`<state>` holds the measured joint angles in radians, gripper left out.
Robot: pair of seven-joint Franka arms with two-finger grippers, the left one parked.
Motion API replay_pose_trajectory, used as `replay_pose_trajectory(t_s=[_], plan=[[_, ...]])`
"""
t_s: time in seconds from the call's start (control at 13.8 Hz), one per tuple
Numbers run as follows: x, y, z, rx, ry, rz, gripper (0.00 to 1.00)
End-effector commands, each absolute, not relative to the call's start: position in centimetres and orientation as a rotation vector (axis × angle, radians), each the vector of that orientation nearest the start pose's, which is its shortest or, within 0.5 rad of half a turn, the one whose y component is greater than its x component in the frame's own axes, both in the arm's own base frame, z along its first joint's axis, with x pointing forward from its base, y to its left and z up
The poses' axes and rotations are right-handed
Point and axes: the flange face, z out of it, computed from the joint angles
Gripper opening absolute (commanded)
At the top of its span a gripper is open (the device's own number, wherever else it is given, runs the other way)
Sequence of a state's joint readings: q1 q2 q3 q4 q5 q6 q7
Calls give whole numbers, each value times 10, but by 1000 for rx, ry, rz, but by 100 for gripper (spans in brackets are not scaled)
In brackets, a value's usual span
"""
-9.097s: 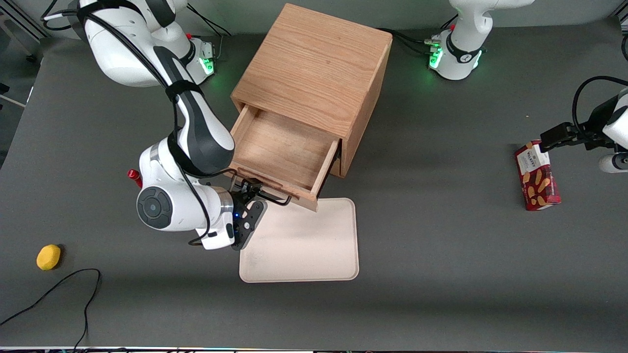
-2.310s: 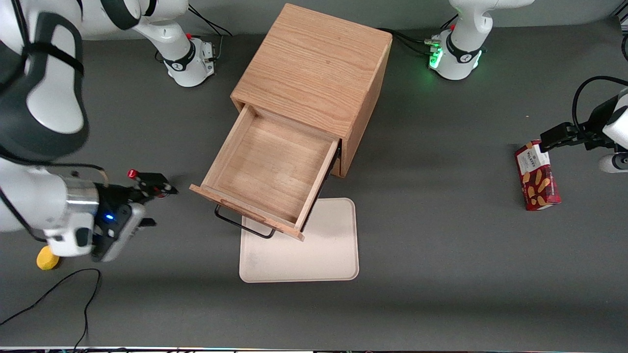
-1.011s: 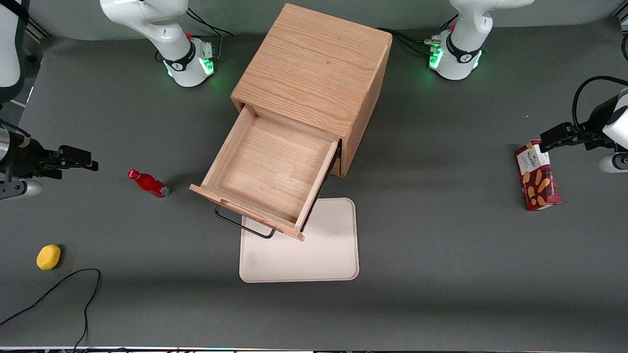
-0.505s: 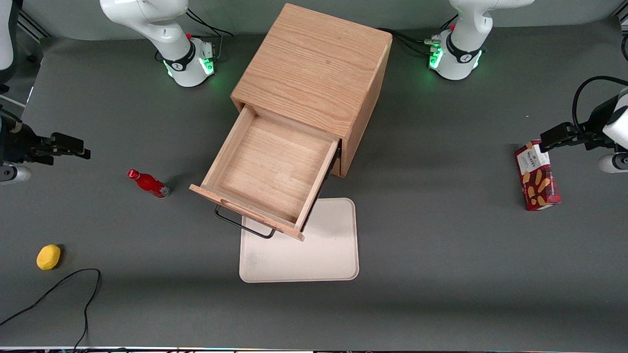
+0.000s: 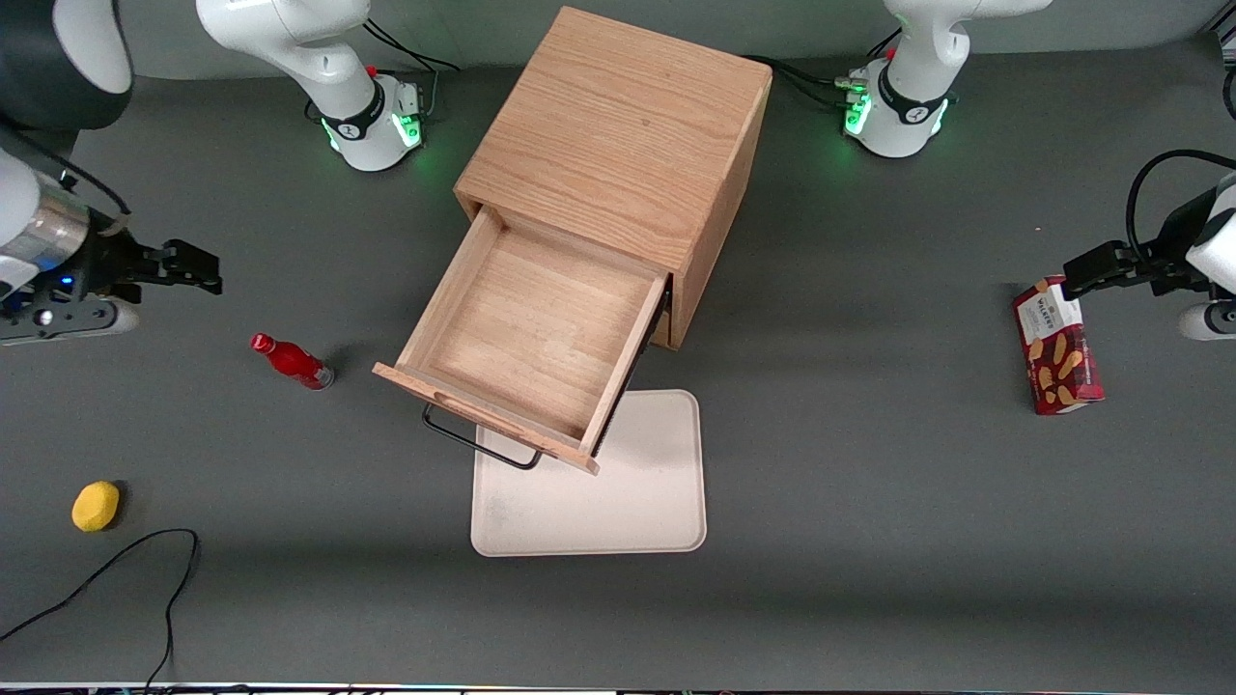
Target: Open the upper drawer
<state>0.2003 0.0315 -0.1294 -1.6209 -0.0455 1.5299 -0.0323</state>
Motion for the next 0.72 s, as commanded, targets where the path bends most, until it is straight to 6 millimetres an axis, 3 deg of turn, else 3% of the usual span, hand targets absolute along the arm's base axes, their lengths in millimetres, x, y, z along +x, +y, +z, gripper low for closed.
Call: replay_pose_trajectory(t_s=[0.0,0.43,0.65], plan=[[561,31,592,-3147,-135,159,100],[555,24,616,-3126,-150,204,100],[557,32,615,-3120,-170,214,100]])
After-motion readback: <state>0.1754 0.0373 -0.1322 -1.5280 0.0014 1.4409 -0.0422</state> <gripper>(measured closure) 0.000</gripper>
